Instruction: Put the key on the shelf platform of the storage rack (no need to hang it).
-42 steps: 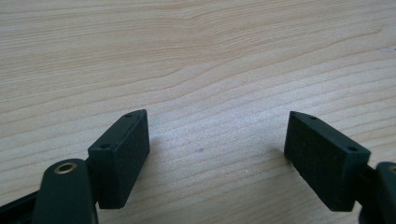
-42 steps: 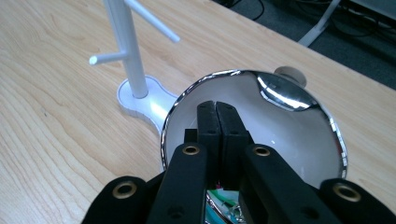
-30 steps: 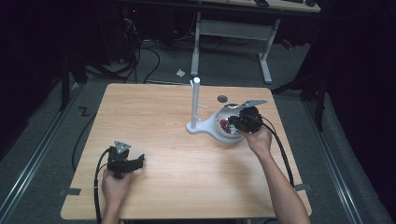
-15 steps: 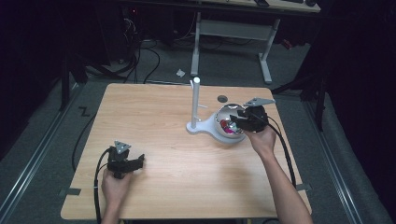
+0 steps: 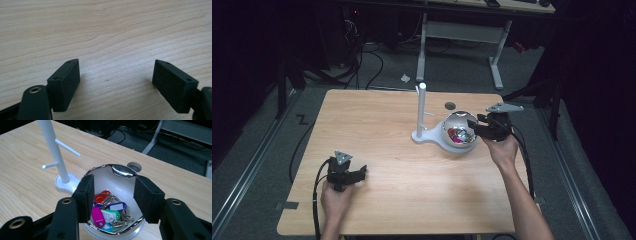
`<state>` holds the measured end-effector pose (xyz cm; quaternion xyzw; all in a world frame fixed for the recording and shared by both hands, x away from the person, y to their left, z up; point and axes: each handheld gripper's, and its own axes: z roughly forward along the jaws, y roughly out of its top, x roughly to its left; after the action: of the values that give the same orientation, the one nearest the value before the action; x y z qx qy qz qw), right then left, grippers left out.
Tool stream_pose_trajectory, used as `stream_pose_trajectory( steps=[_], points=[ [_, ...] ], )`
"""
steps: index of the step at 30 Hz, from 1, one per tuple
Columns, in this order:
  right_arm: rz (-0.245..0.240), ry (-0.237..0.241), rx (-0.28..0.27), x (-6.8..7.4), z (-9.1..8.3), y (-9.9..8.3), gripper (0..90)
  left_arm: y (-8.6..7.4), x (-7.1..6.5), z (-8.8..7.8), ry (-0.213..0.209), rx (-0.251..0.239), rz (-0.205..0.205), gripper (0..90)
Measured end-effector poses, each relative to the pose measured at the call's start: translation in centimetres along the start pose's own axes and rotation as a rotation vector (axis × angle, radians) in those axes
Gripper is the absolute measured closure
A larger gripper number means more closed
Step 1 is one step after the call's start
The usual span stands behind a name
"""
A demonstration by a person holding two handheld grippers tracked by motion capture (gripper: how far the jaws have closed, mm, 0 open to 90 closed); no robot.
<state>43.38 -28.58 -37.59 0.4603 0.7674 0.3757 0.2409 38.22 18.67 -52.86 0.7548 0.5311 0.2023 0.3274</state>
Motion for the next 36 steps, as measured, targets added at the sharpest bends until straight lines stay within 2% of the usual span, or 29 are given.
stream_pose_trajectory(
  steps=[4,7,13,16,19,24,36],
  points=[
    [0.011,-0.004,-0.025,-0.1,-0.8,-0.2,51.6,0.0,0.0,0.0,0.000,0.000,0.000,22.5],
    [0.030,-0.002,-0.024,-0.4,-1.3,-0.7,51.6,0.0,0.0,0.0,0.001,-0.002,-0.001,22.5],
    [0.034,-0.011,-0.025,-0.7,-2.2,-1.0,50.1,0.0,0.0,0.0,0.000,0.000,0.000,22.5],
    [0.049,-0.007,-0.050,-0.8,-3.3,-1.1,48.9,0.0,0.0,0.0,0.000,0.000,0.000,22.5],
    [0.053,-0.009,-0.059,-1.0,-3.7,-1.3,48.9,0.0,0.0,0.0,0.000,0.000,0.000,22.5],
    [0.080,-0.019,-0.061,-1.5,-5.0,-2.5,48.1,0.0,0.0,0.0,0.000,0.000,0.001,22.5],
    [0.077,-0.023,-0.117,-0.6,-7.9,-3.0,48.4,0.0,0.0,0.0,0.000,0.000,0.001,22.4]
  ],
)
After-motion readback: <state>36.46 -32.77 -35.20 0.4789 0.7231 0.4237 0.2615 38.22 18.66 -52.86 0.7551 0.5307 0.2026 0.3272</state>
